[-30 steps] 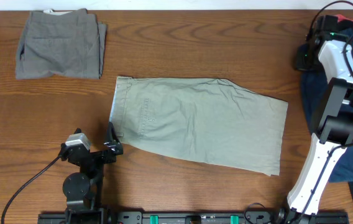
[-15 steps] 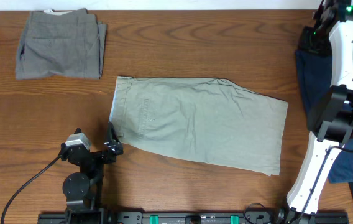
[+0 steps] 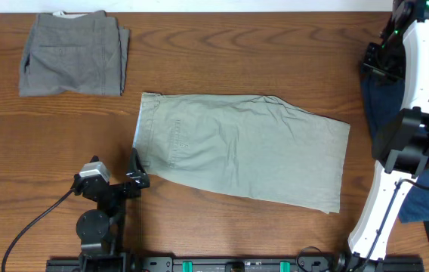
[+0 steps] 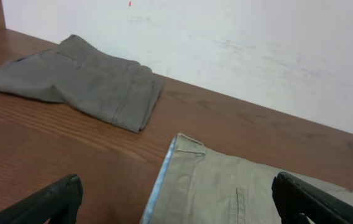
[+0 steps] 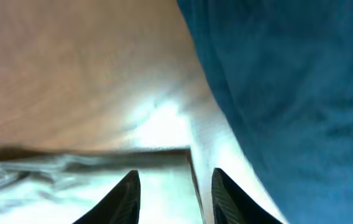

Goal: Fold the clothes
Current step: 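Move the right gripper to the right end of the khaki shorts, then grasp the shorts' right edge and pull it rightward to straighten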

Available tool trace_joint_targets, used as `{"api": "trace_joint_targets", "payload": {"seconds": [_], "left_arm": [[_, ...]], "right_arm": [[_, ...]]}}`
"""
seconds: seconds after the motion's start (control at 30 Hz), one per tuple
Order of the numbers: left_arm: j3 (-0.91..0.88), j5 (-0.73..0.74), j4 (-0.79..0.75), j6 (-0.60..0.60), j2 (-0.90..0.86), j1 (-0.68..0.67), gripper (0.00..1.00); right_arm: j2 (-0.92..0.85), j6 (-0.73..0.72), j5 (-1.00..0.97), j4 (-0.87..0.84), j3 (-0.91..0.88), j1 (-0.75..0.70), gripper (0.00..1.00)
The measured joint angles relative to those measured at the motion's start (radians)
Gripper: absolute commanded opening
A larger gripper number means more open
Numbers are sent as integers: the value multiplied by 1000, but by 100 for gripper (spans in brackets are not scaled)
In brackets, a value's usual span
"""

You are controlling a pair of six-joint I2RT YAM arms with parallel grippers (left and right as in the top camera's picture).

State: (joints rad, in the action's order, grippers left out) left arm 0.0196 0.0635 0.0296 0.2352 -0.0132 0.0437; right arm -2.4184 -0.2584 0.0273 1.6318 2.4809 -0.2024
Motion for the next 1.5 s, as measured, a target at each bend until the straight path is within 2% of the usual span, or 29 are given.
{"api": "trace_joint_targets", "payload": {"seconds": [0.1,0.4,0.57,0.63,0.67,0.7,0.73,0.9,1.1,1.33,1.5], "left_arm": [[0,0,0,0,0,0,98],[0,0,0,0,0,0,98],[0,0,0,0,0,0,98],[0,0,0,0,0,0,98],[0,0,0,0,0,0,98],[0,0,0,0,0,0,98],[0,0,0,0,0,0,98],[0,0,0,0,0,0,98],[0,0,0,0,0,0,98],[0,0,0,0,0,0,98],[0,0,0,0,0,0,98]], "right_arm": [[37,-5,-1,60,0,8,35],[176,-13,-30,63,-24,100,36],[293,-27,-78,58,-150,132,36],[362,-39,-101,47,-261,139,41],[396,-43,-112,23,-323,143,49],[440,-45,-122,-18,-401,146,77],[465,-55,-128,-46,-449,150,99],[584,-53,-142,-240,-734,147,99],[599,-2,-57,-472,-959,68,99],[592,77,75,-679,-1167,-14,81],[592,111,176,-765,-1244,-18,80]]}}
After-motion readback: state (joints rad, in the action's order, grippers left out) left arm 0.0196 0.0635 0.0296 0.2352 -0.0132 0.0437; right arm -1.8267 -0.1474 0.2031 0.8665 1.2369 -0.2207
